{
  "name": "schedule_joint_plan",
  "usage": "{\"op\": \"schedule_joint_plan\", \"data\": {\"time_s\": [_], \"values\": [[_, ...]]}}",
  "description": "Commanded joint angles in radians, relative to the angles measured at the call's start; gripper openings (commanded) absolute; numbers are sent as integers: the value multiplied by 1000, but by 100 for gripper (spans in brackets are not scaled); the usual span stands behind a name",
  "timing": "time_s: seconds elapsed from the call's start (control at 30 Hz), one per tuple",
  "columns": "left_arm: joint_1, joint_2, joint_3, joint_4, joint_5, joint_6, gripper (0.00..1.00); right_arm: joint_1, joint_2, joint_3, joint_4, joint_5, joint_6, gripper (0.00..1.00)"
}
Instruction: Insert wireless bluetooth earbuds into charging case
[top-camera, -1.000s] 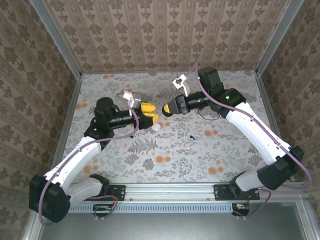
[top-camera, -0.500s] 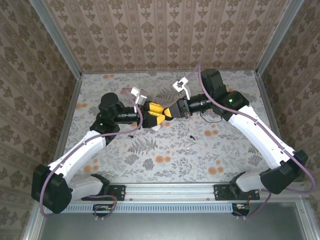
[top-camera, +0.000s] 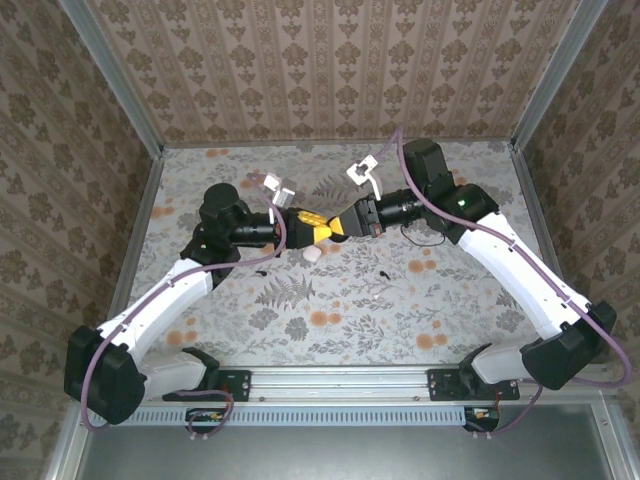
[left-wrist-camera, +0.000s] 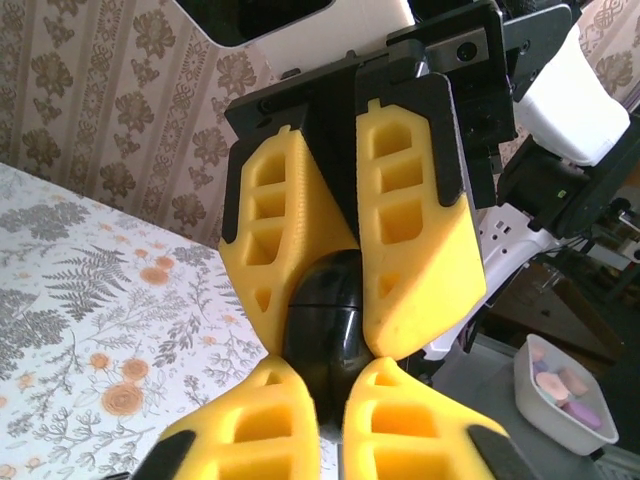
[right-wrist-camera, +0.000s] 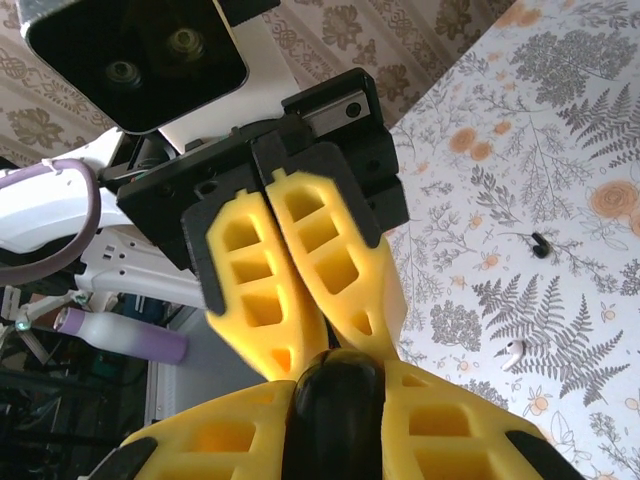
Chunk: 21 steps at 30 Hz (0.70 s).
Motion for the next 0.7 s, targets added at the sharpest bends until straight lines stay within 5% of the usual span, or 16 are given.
{"op": "schedule_joint_plan", "data": {"time_s": [0.0,0.2,0.27,0.37,0.67], "values": [[-21,14,20,48,6,-2,1,22,-10,-20,151,-60,83,0],[-19,21,5,103,-13,-46,0,25,-8,-39,194,-59,118,2],[-15,20,-3,108,-28,-54,0,26,-7,-42,198,-34,135,30],[1,14,-25,128,-69,-82,0,25,-18,-49,218,35,172,56],[59,-22,-105,239,-196,-205,0,19,-81,-167,507,178,418,69]]}}
